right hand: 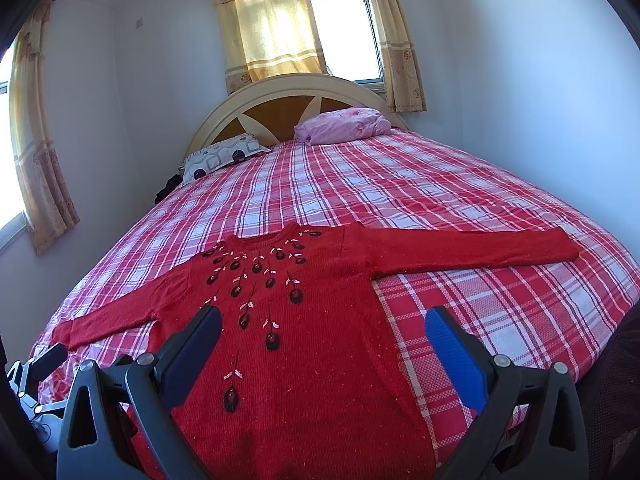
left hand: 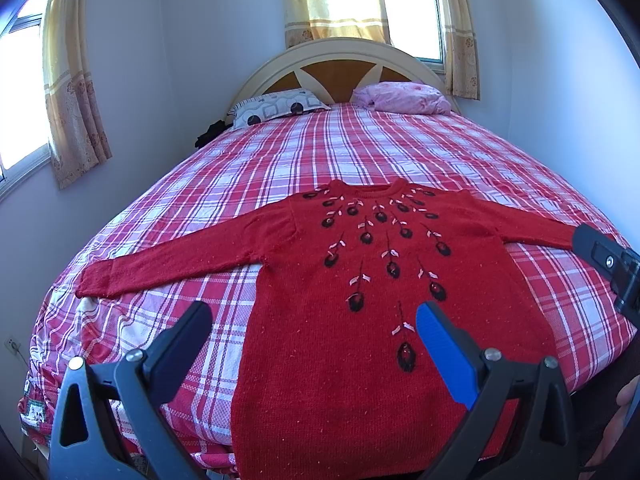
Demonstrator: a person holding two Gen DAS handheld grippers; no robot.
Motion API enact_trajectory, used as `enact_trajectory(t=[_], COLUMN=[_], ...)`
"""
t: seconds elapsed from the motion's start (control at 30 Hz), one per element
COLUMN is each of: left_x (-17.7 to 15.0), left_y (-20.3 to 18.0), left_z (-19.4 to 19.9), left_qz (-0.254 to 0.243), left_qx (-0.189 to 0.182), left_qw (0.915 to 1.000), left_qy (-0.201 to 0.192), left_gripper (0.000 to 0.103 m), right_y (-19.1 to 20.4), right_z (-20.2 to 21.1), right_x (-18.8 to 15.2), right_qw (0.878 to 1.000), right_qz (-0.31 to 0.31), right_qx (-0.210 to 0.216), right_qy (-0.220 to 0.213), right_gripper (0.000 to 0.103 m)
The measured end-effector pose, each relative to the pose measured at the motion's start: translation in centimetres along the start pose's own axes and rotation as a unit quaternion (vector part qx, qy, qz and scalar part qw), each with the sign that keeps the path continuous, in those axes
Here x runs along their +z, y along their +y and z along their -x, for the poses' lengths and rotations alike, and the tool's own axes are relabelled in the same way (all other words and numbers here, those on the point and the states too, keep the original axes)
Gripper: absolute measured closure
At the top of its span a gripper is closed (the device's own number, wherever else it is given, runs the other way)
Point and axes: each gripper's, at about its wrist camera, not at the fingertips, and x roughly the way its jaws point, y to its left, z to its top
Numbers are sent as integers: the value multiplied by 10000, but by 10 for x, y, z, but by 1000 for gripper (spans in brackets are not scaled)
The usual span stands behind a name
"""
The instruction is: Fold small clothes
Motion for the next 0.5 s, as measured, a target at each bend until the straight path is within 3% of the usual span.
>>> enact_trajectory(t=[0.5], left_x=[0], left_y=[0], left_z=[0], left_qz=[1], left_qx=[-11], left_qw=[10000], left_qy=[5], left_gripper=[0], right_y=[-1], right_z=[-3], right_x=[-1], right_qw=[10000], right_qz=[-24], right_qx=[14], right_qy=[43], right_gripper=[1])
